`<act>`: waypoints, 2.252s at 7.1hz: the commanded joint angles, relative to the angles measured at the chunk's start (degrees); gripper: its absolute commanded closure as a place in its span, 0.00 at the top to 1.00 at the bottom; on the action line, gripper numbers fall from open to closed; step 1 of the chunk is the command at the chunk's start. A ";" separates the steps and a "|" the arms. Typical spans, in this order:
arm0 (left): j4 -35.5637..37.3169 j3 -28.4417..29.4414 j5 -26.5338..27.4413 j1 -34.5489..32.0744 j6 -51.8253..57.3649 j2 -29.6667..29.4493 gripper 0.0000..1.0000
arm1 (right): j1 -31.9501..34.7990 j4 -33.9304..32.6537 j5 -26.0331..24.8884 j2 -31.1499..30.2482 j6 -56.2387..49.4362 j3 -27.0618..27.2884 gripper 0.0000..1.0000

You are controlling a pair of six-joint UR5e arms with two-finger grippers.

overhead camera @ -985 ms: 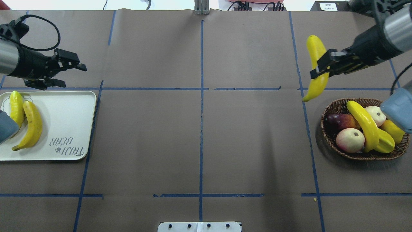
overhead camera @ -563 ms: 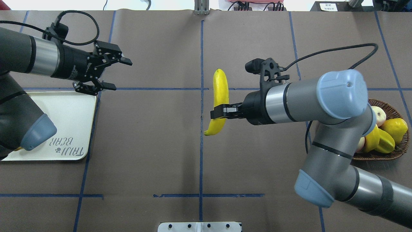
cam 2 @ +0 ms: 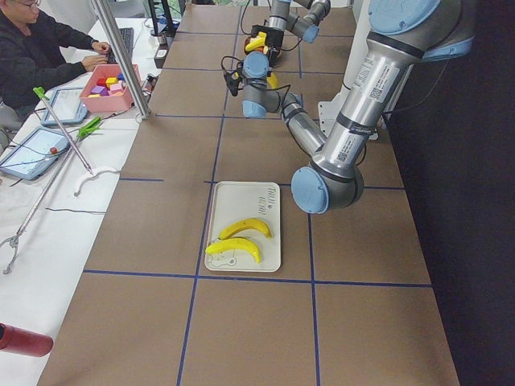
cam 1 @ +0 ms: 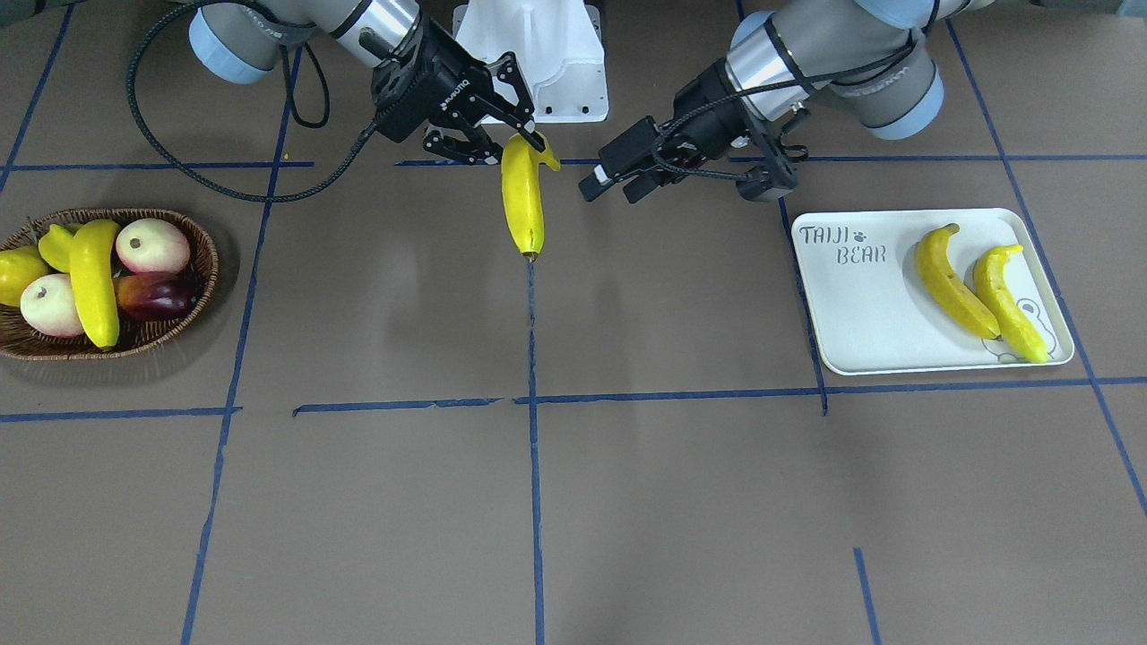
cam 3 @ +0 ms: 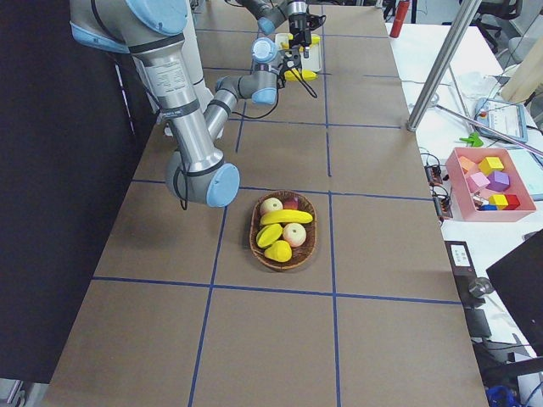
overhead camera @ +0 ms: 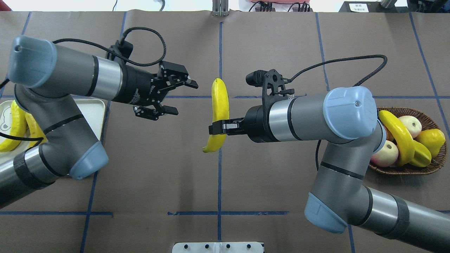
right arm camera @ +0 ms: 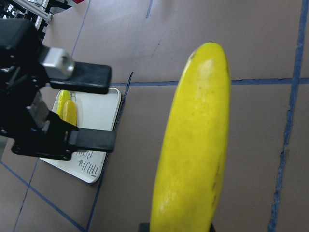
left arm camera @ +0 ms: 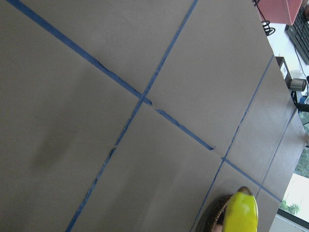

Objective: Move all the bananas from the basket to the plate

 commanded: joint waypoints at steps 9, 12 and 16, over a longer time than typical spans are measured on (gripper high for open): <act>-0.46 2.87 5.83 4.31 5.40 -4.21 0.00 | -1.24 0.12 0.04 0.50 0.24 0.25 0.43; -0.02 2.78 5.74 3.96 5.89 -3.95 0.00 | -1.15 0.21 0.04 0.76 5.86 1.48 1.00; 2.18 3.39 -2.67 -5.41 8.59 1.82 0.00 | 1.82 -3.63 1.79 -0.81 5.78 2.53 1.00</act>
